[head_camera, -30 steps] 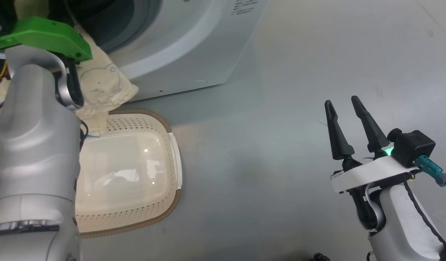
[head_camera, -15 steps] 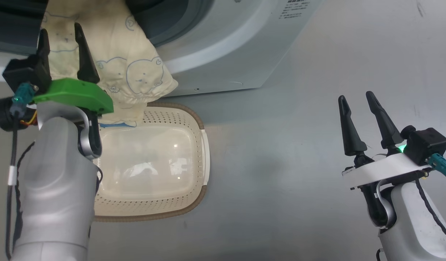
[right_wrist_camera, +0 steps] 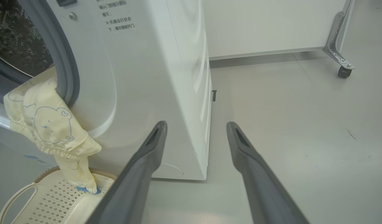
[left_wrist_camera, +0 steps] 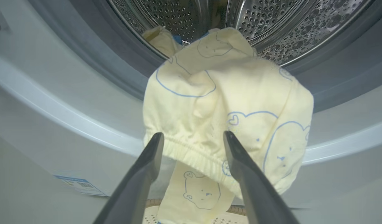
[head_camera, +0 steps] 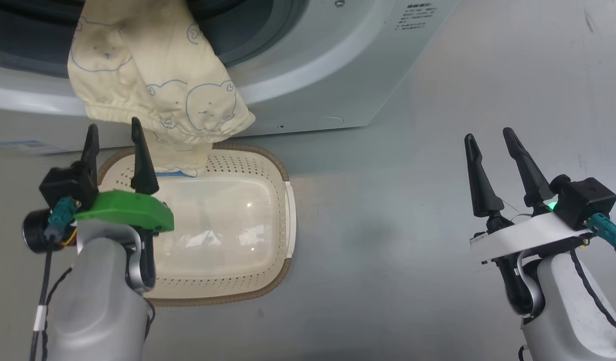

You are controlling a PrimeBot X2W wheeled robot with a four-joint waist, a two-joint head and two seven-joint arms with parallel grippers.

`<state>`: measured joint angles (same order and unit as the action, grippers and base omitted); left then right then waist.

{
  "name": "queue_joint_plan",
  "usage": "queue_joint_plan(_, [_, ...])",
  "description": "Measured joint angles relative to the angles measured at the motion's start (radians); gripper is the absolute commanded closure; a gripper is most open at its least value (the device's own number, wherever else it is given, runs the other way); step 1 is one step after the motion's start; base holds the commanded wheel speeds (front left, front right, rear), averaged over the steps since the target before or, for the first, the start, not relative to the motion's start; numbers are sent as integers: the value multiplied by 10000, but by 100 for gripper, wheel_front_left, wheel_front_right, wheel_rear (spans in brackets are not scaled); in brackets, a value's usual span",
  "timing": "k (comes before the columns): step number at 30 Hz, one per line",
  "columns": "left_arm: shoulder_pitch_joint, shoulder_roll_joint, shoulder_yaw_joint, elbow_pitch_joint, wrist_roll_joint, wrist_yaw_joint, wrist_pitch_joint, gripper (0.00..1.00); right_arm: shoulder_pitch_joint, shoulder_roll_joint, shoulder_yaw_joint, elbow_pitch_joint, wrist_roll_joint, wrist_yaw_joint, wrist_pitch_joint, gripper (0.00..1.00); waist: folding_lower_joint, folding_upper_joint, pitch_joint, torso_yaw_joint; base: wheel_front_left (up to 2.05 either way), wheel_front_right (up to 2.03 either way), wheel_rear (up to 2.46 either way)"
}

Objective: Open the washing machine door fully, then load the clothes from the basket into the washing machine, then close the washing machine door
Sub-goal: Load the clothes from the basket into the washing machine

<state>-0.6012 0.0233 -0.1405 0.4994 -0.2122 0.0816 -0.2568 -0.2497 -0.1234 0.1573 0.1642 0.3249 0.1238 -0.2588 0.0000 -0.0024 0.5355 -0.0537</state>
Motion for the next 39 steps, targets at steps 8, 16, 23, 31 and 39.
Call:
queue_joint_plan(8, [1314, 8, -230, -583, -625, 0, 2, 0, 48, -8, -35, -8, 0, 0, 0, 0, 0, 0, -65, -44, 0, 0, 0])
queue_joint_plan(16, [2102, 27, -470, -1275, -715, 8, 2, 0, 207, -40, -171, -17, -12, 0, 0, 0, 0, 0, -32, -60, 0, 0, 0])
queue_joint_plan(23, [2429, 48, -612, -1893, -715, 82, 2, 0, 209, -29, -188, -59, -12, 0, 0, 0, 0, 0, 7, -51, 0, 0, 0])
queue_joint_plan(31, [2668, 58, -652, -2263, -686, 182, 2, 0, 212, -2, -192, -67, -12, 0, 0, 0, 0, 0, 58, -60, 0, 0, 0])
queue_joint_plan(39, [2825, 61, -686, -2458, -686, 196, 2, 0, 212, 8, -205, -88, -12, 0, 0, 0, 0, 0, 108, -106, 0, 0, 0])
